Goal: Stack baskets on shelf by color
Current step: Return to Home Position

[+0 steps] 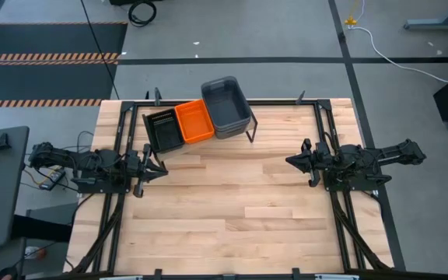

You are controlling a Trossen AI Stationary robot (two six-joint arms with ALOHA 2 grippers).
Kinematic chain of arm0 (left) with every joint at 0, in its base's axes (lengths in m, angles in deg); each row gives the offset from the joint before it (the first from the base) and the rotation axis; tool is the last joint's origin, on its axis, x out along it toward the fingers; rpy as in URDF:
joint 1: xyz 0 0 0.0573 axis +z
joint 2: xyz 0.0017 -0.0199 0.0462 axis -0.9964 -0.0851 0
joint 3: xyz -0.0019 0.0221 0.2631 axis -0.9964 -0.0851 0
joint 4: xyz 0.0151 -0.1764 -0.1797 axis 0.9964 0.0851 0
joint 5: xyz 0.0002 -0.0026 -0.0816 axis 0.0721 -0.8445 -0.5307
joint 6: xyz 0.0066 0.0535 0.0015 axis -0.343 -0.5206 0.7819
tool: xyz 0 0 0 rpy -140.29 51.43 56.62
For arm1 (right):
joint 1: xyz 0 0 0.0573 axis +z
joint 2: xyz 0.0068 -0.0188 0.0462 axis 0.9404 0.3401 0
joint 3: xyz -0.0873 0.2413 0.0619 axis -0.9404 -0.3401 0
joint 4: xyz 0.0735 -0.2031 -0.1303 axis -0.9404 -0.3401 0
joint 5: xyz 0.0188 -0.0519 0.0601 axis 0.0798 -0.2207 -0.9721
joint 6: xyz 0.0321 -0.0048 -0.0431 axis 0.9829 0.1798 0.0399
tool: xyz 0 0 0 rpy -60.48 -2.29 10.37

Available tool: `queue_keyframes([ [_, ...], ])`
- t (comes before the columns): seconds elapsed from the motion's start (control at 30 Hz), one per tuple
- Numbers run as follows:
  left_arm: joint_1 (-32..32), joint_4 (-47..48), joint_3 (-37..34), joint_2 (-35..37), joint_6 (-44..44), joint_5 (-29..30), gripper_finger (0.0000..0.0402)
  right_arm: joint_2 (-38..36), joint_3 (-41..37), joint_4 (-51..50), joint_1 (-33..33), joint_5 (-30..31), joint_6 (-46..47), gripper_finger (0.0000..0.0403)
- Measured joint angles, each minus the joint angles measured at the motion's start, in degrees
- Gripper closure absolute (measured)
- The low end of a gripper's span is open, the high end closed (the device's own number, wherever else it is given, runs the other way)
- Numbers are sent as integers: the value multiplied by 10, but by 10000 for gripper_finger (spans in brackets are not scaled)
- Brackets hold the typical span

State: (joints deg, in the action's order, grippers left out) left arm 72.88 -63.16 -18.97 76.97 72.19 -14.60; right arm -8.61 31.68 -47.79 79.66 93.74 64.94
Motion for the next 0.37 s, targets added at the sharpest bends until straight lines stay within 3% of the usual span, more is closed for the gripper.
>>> queue_keyframes([
  [0.37, 0, 0, 0, 0, 0, 0, 372, 0, 0, 0, 0, 0, 0, 393],
])
